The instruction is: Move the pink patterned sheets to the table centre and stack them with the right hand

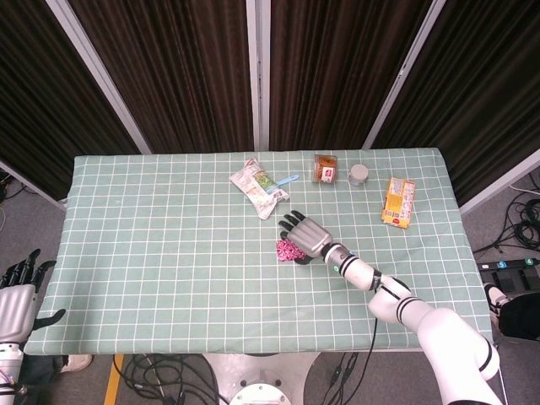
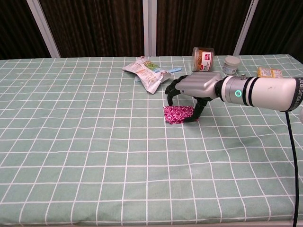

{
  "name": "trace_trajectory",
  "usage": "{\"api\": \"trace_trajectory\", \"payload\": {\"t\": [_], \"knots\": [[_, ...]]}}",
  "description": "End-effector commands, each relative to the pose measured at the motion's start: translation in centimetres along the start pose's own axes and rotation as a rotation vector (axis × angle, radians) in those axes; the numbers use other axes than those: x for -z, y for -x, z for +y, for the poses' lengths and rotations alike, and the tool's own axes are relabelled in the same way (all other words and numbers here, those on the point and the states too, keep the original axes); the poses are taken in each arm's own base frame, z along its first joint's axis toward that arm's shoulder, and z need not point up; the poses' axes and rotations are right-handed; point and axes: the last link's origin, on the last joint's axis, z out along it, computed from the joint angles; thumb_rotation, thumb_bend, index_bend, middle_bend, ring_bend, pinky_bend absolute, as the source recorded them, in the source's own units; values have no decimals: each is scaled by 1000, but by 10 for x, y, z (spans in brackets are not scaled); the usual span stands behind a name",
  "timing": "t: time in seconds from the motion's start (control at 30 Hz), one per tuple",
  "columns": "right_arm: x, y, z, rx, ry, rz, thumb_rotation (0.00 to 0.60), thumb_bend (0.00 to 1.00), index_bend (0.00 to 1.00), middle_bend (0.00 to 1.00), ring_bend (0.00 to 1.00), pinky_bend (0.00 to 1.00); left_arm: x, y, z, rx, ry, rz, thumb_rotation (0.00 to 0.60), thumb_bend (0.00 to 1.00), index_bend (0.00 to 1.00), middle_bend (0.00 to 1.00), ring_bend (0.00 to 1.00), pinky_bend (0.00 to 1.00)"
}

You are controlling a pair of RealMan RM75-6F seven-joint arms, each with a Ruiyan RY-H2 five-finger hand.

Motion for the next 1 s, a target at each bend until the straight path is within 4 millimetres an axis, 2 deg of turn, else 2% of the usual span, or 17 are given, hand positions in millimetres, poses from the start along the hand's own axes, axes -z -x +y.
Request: {"api": "trace_trajectory", "payload": {"t": [0.03, 0.37, 0.57, 0.63, 0.7, 0.8, 1.0], "knots": [[0, 1, 0, 1, 2, -2, 435, 182, 273, 92, 0, 0, 0, 0, 0, 0, 2, -1, 600, 19, 233, 124, 109, 126], [3, 3, 3, 8, 5, -5, 424, 182, 267, 91, 0, 0, -1, 1, 0, 2, 1, -1, 600, 19, 232, 124, 109, 126], [15, -12, 19, -48, 41, 93, 426, 182, 245, 91, 0, 0, -2, 0, 0, 2, 3, 0, 600, 18, 232, 124, 109, 126], [27, -18, 31, -82, 77, 144, 428, 183, 235, 91, 0, 0, -4, 0, 1, 5, 6, 3, 600, 18, 232, 124, 109, 126], [41, -22, 42, -116, 117, 188, 456, 184, 228, 91, 0, 0, -6, 0, 1, 7, 7, 6, 600, 18, 232, 124, 109, 126], [74, -23, 60, -194, 191, 232, 477, 184, 218, 90, 0, 1, -8, 1, 2, 9, 12, 8, 600, 18, 233, 124, 110, 126], [162, -12, 81, -308, 359, 279, 501, 182, 215, 88, 0, 31, -14, -1, 7, 14, 26, 21, 600, 19, 233, 124, 109, 126]]}}
